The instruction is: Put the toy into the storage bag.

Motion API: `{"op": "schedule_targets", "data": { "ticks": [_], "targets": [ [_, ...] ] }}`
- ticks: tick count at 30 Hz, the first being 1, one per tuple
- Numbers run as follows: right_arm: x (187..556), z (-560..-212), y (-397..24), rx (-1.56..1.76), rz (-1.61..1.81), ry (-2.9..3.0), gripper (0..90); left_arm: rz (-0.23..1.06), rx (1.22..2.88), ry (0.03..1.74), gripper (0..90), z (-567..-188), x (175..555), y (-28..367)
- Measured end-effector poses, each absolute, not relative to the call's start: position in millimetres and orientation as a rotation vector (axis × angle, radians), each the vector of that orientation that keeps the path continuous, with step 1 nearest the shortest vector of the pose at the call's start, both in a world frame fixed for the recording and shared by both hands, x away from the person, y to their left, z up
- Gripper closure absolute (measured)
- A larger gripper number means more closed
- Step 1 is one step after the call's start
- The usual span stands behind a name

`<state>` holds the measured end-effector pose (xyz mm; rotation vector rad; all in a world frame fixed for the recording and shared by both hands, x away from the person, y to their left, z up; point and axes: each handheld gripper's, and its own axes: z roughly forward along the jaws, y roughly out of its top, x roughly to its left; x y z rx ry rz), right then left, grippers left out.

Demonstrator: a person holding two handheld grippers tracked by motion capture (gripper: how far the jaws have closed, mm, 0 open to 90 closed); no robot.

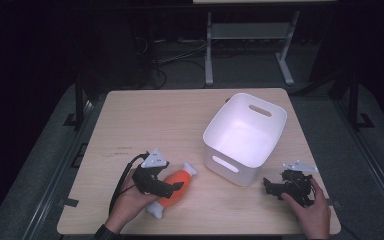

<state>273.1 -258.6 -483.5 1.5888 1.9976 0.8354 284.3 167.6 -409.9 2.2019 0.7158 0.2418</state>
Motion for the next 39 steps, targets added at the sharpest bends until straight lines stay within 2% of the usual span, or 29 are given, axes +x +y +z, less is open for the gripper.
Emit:
{"op": "schedule_targets", "data": {
  "ticks": [39],
  "targets": [
    [273.1,-483.5,-258.7,1.589,0.835,1.998,0.0,0.330,2.365,0.797,12.6,-447.8,276.4,149.5]
  ]
}}
